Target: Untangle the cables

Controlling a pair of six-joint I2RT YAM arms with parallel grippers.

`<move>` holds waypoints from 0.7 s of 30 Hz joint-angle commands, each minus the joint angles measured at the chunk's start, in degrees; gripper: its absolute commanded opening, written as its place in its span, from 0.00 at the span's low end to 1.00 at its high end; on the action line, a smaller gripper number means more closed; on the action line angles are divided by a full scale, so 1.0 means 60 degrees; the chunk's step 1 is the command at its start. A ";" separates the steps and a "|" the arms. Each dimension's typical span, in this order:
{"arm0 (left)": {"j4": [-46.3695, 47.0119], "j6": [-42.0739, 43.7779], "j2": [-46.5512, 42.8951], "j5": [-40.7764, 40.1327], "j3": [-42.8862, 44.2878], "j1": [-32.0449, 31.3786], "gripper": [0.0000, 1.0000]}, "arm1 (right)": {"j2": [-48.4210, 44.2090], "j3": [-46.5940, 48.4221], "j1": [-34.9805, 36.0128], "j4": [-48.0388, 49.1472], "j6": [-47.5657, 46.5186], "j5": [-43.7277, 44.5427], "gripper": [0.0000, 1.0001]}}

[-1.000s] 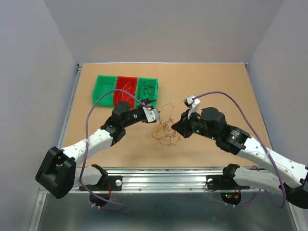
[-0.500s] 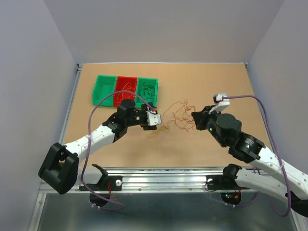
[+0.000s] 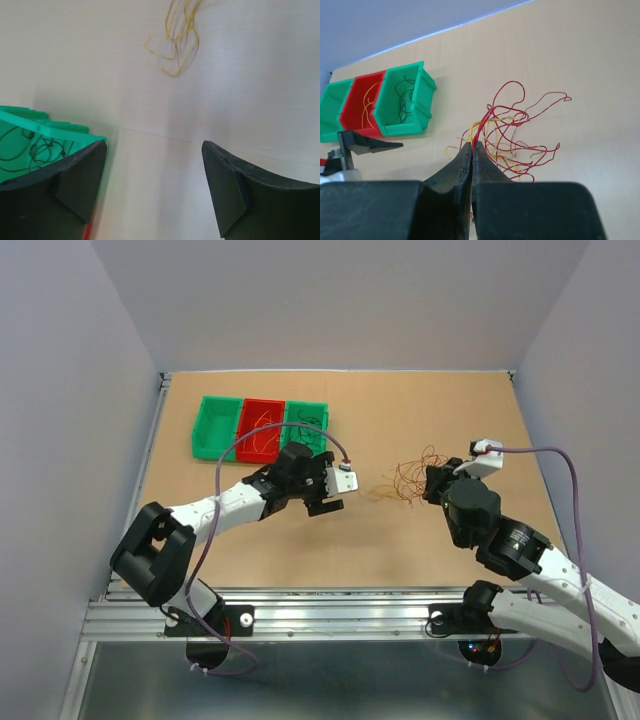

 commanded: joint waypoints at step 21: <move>0.2308 0.1250 0.3581 -0.0891 0.2006 -0.1142 0.99 | -0.1054 -0.0298 -0.0005 -0.0012 0.0396 0.0653 0.00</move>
